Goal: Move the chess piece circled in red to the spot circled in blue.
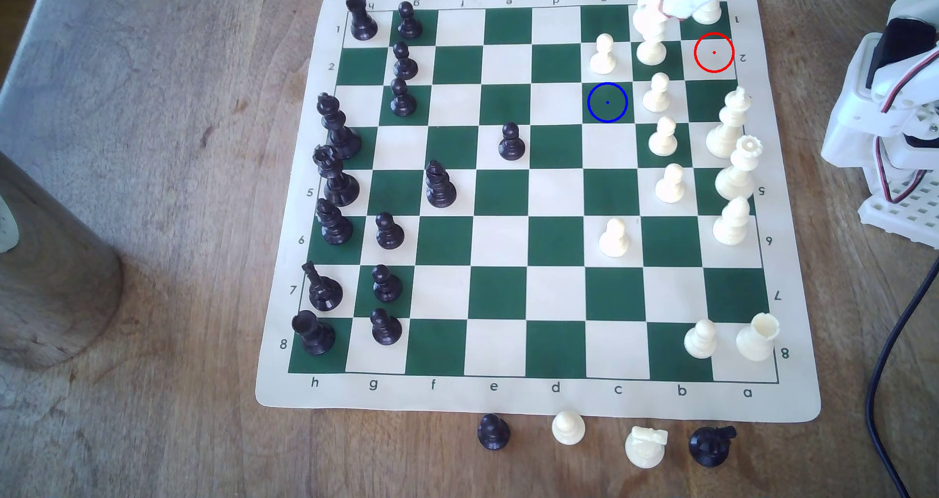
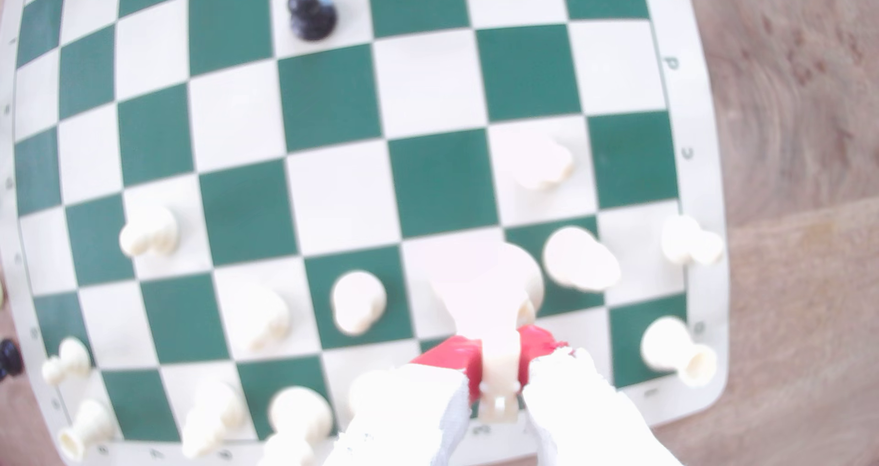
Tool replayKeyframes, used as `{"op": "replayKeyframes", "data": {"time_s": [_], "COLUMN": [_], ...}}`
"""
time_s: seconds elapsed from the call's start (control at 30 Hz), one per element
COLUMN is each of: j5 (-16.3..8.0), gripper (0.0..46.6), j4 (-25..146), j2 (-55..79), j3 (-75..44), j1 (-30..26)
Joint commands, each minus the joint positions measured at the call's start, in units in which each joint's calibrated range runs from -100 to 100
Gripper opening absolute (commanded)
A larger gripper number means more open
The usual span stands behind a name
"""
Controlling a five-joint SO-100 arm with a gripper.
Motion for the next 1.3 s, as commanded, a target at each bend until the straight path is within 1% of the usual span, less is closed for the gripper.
{"op": "replayKeyframes", "data": {"time_s": [0.0, 0.07, 0.27, 0.4, 0.6, 0.83, 1.27], "j5": [-0.6, -0.9, -3.1, -3.3, -5.0, -5.7, -6.0], "gripper": [0.3, 0.3, 0.3, 0.3, 0.3, 0.3, 0.3], "j4": [-2.0, -2.5, -6.9, -7.0, -10.6, -14.5, -16.9], "j2": [4.6, 6.5, 12.7, 15.9, 19.9, 23.7, 28.9], "j3": [-5.8, -6.4, -7.4, -7.6, -5.0, -5.1, -5.7], "j1": [-0.1, 0.1, -0.4, -0.3, -0.6, -1.0, -1.6]}}
